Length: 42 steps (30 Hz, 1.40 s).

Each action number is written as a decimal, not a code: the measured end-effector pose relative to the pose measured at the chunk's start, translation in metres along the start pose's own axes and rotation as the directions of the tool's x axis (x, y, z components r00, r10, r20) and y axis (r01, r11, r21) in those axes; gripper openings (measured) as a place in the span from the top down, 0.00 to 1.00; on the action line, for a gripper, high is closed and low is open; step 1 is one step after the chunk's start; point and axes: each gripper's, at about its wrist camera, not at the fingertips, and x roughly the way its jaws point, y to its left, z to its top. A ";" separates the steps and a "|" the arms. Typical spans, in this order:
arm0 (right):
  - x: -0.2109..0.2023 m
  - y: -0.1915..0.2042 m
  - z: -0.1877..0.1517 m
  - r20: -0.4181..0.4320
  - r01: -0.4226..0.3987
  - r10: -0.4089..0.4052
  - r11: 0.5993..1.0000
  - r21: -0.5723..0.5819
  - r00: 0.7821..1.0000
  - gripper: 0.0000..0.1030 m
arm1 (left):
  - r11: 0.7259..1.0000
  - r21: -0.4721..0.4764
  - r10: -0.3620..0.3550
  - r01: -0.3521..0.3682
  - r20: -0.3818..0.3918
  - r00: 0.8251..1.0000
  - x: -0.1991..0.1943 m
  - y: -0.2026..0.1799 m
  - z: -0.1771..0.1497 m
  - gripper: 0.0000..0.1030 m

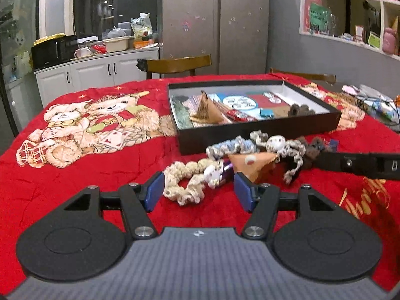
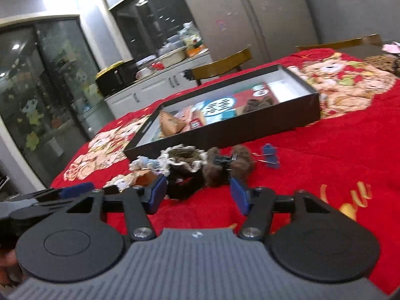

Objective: Organize objects
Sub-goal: 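Move both open tools back to the remaining pile, then grasp the cream crochet scrunchie with the left tool while the right tool grasps the white lace scrunchie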

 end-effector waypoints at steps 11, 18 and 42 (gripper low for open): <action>0.029 0.015 0.002 -0.041 -0.037 0.033 0.993 -0.109 0.999 0.56 | 0.999 0.051 0.014 -0.014 -0.005 1.000 0.018 -0.004 0.000 0.36; 0.040 0.006 0.004 -0.054 -0.070 0.069 0.997 -0.022 0.996 0.56 | 0.999 0.034 0.000 0.001 -0.029 1.000 0.029 -0.004 0.003 0.40; 0.035 0.005 0.003 -0.029 -0.067 0.067 0.998 -0.004 0.997 0.88 | 0.996 0.004 0.094 -0.094 -0.062 0.994 0.034 0.001 0.001 0.60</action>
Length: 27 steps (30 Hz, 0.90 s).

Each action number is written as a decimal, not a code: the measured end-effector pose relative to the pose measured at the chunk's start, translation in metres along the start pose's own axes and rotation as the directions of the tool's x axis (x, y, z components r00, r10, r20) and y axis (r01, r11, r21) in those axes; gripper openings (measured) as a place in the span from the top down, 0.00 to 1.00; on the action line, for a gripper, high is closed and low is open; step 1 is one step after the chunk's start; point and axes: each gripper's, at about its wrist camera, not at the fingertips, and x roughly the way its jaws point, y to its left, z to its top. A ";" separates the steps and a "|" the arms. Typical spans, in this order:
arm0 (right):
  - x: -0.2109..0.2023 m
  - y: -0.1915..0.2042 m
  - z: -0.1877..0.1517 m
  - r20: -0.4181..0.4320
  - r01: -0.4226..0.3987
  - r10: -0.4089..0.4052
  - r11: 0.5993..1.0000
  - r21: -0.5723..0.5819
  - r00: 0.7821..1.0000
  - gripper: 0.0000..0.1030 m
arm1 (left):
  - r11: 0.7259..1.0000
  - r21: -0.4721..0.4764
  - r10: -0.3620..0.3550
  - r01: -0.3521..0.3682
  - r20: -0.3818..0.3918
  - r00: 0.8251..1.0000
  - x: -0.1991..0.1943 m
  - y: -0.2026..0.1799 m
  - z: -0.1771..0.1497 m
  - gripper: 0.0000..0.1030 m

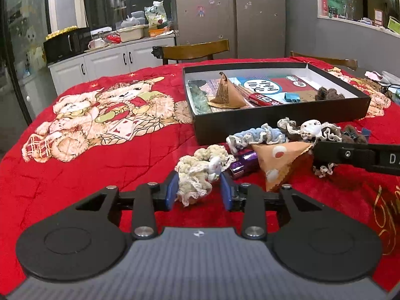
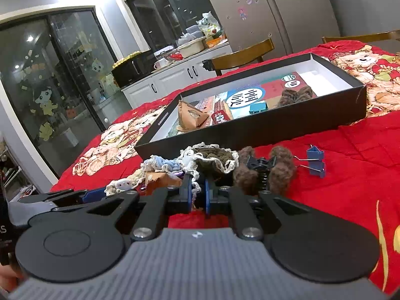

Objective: Organize objects
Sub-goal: 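Grasp the cream crochet scrunchie with the left tool while the right tool grasps the white lace scrunchie, then lift both scrunchies and carry them toward the black box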

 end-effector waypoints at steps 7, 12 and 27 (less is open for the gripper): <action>-0.003 0.001 0.000 0.014 0.000 0.000 1.000 -0.003 1.000 0.88 | 0.999 -0.032 0.041 -0.041 0.004 0.999 -0.002 0.004 -0.001 0.82; -0.006 0.002 -0.002 0.027 -0.007 0.007 1.000 -0.008 1.000 0.89 | 0.997 -0.054 0.062 -0.060 0.033 0.998 -0.009 0.007 -0.003 0.84; -0.031 0.007 -0.007 0.097 -0.073 0.075 0.997 -0.023 0.992 0.90 | 0.992 -0.074 0.114 -0.104 0.149 0.982 -0.034 0.007 -0.008 0.84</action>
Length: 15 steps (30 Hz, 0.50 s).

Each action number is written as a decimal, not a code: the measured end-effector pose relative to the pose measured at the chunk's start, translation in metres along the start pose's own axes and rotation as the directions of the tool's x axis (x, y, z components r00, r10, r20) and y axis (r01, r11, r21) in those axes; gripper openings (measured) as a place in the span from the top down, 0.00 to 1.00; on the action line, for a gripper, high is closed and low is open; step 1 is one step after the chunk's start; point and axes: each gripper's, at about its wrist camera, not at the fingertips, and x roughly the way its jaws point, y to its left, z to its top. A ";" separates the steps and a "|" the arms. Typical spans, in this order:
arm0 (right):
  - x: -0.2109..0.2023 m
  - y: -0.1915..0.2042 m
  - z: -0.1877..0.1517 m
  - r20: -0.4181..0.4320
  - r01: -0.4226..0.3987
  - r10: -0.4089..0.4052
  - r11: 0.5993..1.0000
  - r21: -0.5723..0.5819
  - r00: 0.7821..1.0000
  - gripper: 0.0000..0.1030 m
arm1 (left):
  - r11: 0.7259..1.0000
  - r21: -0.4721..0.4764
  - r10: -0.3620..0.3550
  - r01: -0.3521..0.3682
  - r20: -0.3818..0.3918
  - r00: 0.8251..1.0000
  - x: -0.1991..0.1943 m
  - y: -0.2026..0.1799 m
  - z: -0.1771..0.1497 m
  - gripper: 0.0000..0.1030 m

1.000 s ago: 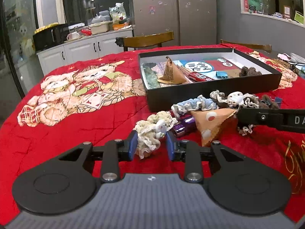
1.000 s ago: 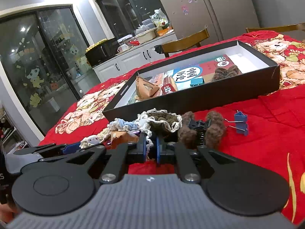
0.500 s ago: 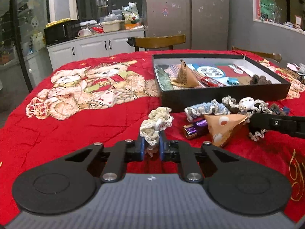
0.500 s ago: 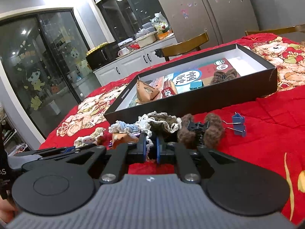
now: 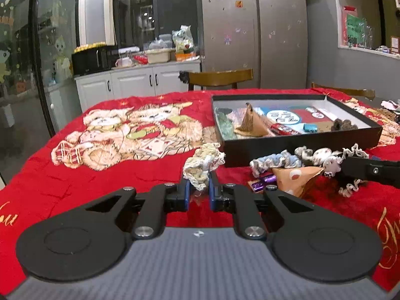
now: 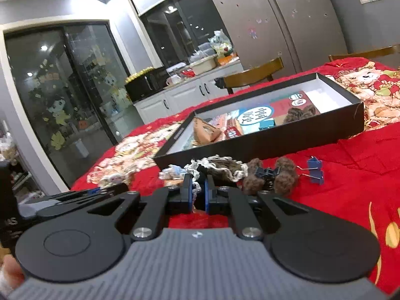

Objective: Organize objects
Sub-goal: 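Lift both scrunchies and carry them toward the black box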

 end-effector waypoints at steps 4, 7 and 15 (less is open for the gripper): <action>-0.006 0.002 0.003 0.000 -0.008 0.008 1.000 0.019 1.000 0.90 | 1.000 0.005 0.010 -0.010 0.021 1.000 -0.005 -0.001 0.000 0.84; -0.008 -0.001 0.008 -0.006 -0.029 0.030 0.998 0.053 1.000 0.90 | 1.000 0.005 0.010 -0.011 0.025 1.000 -0.007 0.000 0.000 0.84; -0.004 0.005 0.019 -0.054 -0.036 0.039 0.998 0.049 0.998 0.90 | 1.000 -0.006 0.027 -0.027 0.010 1.000 -0.005 0.004 0.001 0.83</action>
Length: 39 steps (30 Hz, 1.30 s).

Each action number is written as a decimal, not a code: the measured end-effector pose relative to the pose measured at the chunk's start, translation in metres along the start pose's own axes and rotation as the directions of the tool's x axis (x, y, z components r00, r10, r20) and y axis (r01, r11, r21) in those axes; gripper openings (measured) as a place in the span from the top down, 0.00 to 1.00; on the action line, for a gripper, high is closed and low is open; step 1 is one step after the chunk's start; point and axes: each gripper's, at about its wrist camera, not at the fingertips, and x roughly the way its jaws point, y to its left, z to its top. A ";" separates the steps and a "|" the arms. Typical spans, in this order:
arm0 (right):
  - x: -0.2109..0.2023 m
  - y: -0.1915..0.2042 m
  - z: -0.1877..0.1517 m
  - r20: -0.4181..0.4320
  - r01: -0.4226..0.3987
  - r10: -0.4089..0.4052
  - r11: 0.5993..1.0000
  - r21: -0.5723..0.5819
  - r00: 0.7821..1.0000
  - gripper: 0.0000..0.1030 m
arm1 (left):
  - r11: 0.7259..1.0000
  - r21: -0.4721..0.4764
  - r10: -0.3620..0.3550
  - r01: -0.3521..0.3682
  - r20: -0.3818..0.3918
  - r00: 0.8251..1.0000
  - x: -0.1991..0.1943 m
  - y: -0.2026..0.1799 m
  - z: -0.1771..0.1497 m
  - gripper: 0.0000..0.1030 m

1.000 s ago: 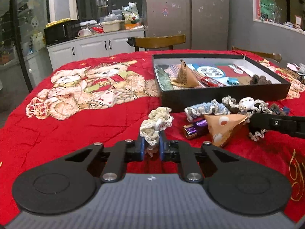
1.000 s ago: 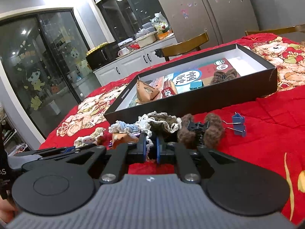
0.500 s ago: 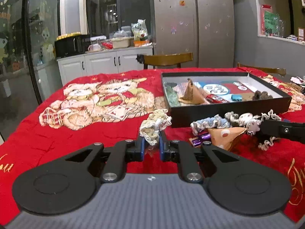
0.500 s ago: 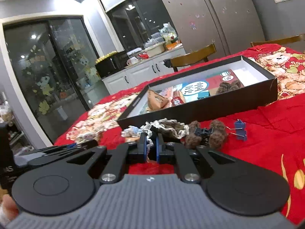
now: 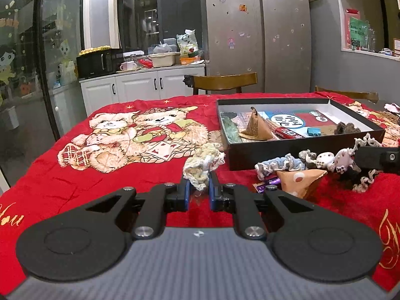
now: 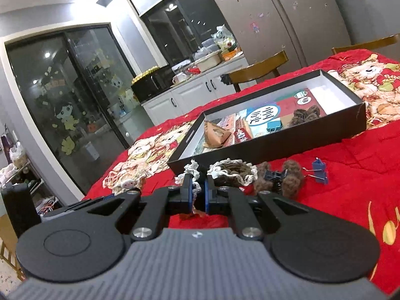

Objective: Organize objects
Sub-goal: 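Lift both scrunchies and carry them toward the black box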

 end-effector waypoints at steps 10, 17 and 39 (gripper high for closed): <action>0.001 0.020 0.021 -0.012 -0.036 0.036 0.999 -0.027 0.999 0.90 | 0.999 -0.039 0.011 -0.010 0.021 1.000 -0.007 0.006 0.009 0.83; -0.007 0.031 0.044 0.023 -0.058 0.060 0.997 -0.052 0.998 0.90 | 0.999 -0.052 -0.001 0.004 0.056 0.998 -0.024 0.006 0.026 0.84; -0.006 0.022 0.151 0.132 -0.041 0.039 0.999 0.018 0.991 0.90 | 0.999 0.019 -0.037 0.033 0.293 0.956 -0.071 -0.028 0.142 0.83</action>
